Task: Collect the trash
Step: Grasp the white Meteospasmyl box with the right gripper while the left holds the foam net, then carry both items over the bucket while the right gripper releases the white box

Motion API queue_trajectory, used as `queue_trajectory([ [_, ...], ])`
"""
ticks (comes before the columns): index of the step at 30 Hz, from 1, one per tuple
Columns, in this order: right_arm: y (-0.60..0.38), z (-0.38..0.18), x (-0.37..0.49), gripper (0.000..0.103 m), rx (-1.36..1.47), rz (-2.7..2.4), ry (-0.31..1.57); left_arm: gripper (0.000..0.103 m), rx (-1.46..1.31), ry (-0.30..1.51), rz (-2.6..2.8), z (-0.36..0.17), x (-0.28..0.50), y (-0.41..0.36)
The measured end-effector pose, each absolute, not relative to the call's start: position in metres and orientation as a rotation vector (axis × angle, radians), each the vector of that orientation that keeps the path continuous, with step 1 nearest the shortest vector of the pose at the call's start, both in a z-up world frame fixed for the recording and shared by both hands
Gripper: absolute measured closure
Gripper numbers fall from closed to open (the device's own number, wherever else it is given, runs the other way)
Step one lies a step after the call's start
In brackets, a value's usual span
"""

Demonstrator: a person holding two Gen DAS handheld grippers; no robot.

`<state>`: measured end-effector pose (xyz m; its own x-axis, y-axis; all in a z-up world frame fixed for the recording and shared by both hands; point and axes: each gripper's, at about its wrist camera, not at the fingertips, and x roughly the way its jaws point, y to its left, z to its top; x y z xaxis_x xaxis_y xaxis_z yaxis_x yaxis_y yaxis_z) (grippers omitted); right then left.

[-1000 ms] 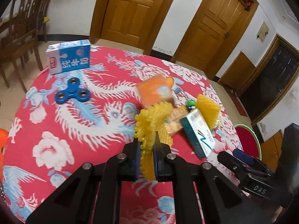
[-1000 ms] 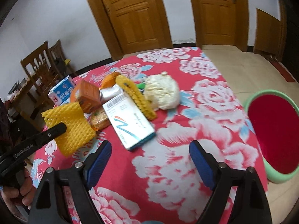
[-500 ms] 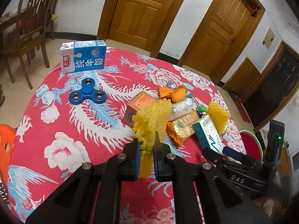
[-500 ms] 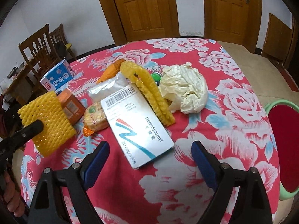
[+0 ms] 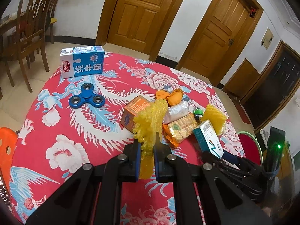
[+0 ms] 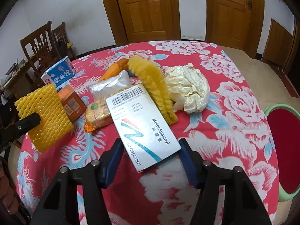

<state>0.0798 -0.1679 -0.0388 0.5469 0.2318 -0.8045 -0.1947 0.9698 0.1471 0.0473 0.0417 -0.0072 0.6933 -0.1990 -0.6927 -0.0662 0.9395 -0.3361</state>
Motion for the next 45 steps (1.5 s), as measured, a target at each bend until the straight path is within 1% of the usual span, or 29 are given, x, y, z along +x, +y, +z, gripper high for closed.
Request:
queue_trajectory([
  [17,-0.211,0.000,0.029,0.040,0.163,0.254,0.875,0.093,-0.303,0.766,-0.157,0.017,0.037,0.006],
  [27,-0.250,0.009,0.018,0.040,0.214,0.167,0.846,0.093,-0.257,0.763,-0.224,0.027,0.041,-0.025],
  [45,-0.343,0.012,0.008,0.040,0.311,-0.052,0.798,0.093,-0.146,0.782,-0.415,0.043,0.071,-0.118],
])
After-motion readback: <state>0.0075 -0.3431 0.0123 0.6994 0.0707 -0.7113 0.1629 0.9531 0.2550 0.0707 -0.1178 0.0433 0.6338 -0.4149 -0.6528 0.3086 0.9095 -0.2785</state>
